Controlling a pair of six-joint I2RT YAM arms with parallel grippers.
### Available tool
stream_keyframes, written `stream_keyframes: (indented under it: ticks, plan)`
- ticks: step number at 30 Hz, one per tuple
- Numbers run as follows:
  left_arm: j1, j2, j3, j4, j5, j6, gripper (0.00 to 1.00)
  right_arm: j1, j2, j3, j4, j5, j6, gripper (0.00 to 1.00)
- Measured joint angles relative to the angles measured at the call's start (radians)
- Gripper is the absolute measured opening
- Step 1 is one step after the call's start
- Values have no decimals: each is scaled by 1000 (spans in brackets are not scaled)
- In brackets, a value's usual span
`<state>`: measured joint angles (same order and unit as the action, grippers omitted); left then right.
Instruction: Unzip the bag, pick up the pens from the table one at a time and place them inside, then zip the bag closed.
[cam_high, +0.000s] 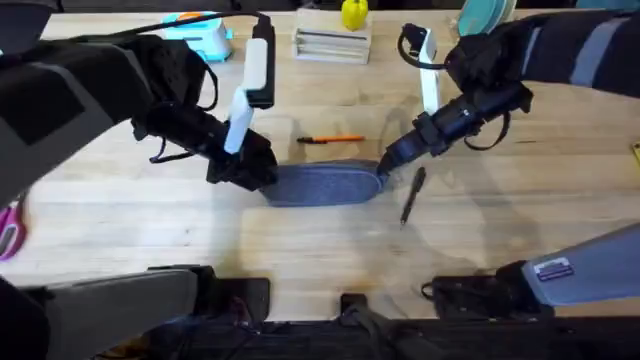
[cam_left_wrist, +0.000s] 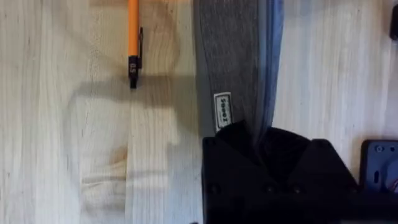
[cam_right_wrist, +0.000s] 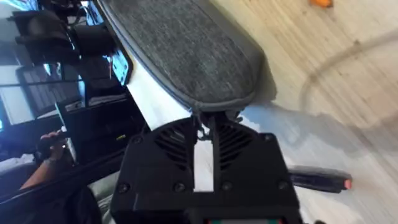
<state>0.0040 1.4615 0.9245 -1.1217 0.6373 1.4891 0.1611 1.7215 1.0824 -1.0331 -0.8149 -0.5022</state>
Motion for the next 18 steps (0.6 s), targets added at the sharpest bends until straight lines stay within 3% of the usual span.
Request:
stream_keyframes:
  ticks: [6, 18]
  plan:
    - [0, 0, 0, 0, 1, 0, 42, 24, 0, 0, -4, -4, 0, 30]
    - [0, 0, 0, 0, -1, 0, 42, 27, 0, 97, -91, 9, 0, 30]
